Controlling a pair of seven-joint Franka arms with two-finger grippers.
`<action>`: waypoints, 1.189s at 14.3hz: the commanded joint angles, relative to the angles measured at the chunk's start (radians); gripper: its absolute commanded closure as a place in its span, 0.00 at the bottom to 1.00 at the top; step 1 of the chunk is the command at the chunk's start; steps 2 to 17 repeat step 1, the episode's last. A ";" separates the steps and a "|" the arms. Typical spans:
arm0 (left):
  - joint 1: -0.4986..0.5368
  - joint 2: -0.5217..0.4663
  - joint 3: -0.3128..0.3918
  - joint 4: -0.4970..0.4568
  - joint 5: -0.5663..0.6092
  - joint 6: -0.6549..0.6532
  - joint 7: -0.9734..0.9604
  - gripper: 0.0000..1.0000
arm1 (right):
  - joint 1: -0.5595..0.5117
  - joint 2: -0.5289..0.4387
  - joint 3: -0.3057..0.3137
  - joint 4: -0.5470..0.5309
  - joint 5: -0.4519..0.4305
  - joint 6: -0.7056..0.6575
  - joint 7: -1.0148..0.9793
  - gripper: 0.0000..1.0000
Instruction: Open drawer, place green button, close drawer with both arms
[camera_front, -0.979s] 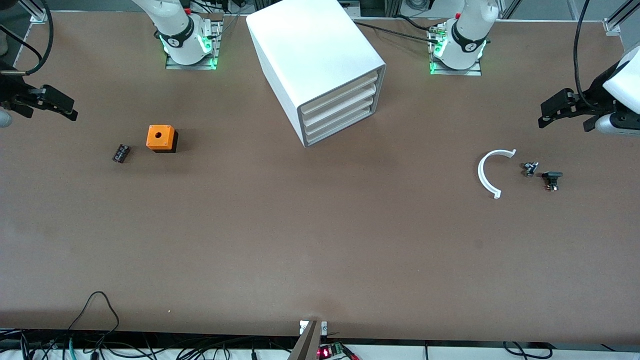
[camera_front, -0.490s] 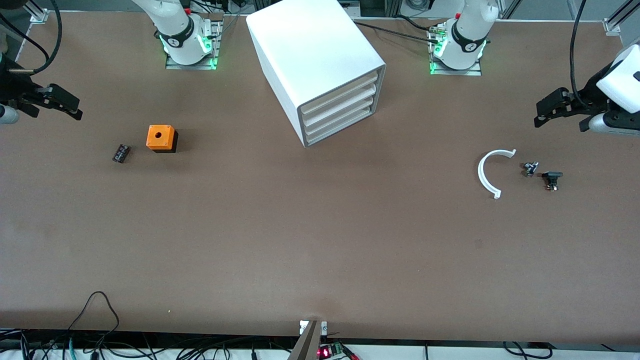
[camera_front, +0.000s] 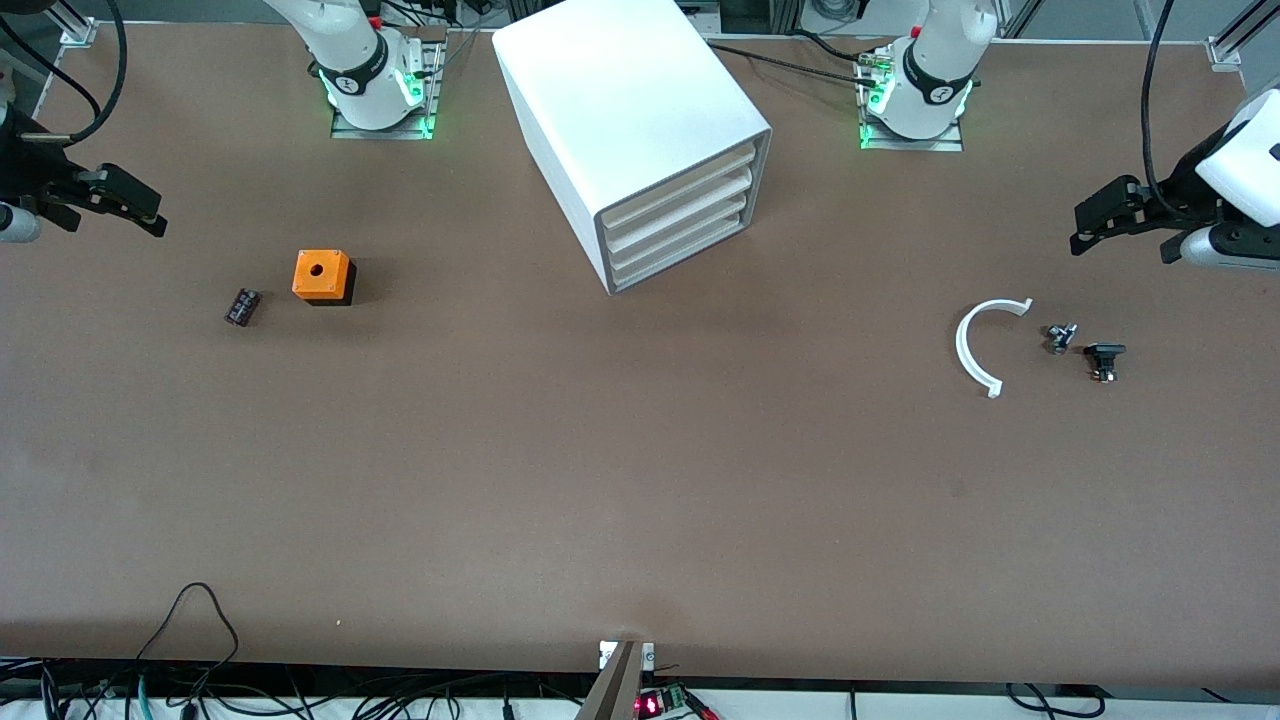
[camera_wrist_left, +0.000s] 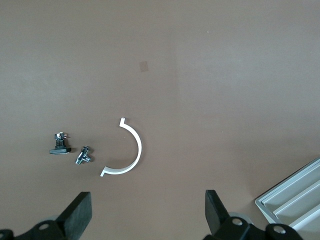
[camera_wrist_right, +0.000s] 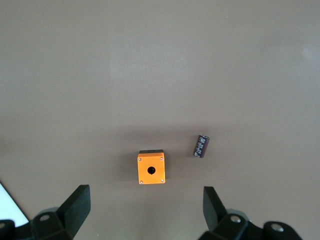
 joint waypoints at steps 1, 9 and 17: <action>0.003 0.003 -0.002 0.016 0.012 -0.009 0.024 0.00 | -0.007 -0.025 0.001 -0.027 0.015 0.012 0.007 0.00; 0.003 0.003 -0.002 0.016 0.012 -0.009 0.024 0.00 | -0.007 -0.025 0.001 -0.027 0.015 0.012 0.007 0.00; 0.003 0.003 -0.002 0.016 0.012 -0.009 0.024 0.00 | -0.007 -0.025 0.001 -0.027 0.015 0.012 0.007 0.00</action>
